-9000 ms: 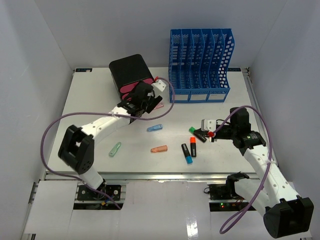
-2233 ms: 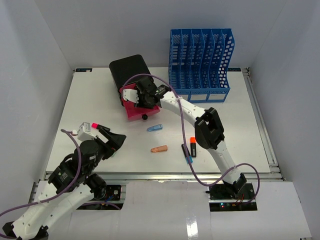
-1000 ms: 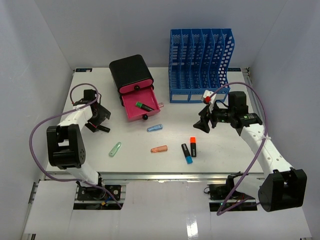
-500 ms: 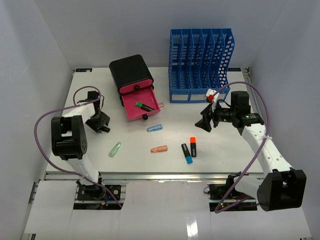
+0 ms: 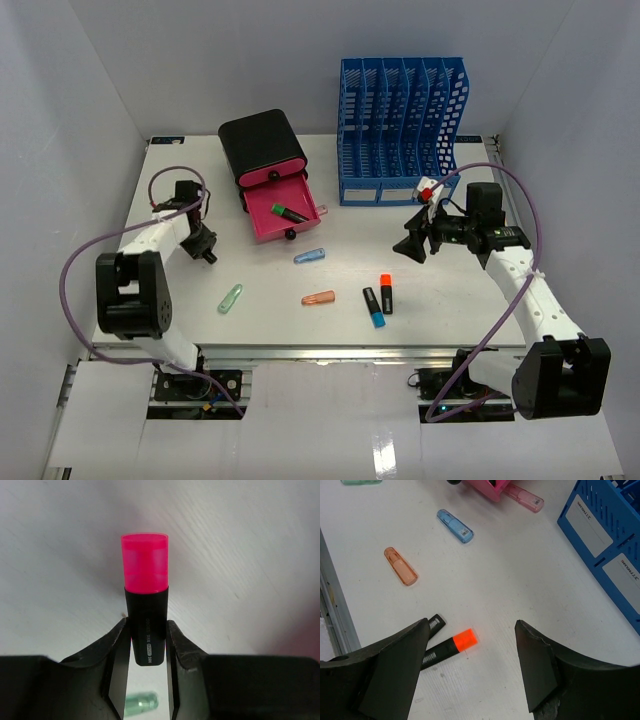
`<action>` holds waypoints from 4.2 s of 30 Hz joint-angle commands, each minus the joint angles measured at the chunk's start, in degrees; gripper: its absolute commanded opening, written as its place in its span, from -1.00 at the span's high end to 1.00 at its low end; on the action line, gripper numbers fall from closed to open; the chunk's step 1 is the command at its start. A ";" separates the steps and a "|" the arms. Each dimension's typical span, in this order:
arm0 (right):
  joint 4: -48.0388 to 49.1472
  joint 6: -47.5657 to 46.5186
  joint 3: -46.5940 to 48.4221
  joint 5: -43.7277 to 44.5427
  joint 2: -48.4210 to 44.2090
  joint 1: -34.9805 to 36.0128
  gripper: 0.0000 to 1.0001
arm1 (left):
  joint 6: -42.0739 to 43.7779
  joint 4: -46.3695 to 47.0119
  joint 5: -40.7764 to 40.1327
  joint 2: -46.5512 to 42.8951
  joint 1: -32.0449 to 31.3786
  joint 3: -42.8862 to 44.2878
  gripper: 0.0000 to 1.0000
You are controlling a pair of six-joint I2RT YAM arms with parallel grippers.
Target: Organize the desk
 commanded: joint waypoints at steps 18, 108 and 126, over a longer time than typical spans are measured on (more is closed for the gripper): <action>0.87 -2.58 -3.19 -2.82 0.59 -2.08 -0.51 | -24.69 9.86 11.52 -4.83 -24.58 15.78 1.00; -12.21 -9.80 59.97 50.39 48.70 39.14 0.84 | -4.83 11.10 33.69 -75.93 -27.30 -36.14 -0.91; 4.82 -11.89 69.48 59.49 62.23 43.07 -0.32 | -8.47 9.16 33.85 -75.87 -27.23 -36.83 -0.91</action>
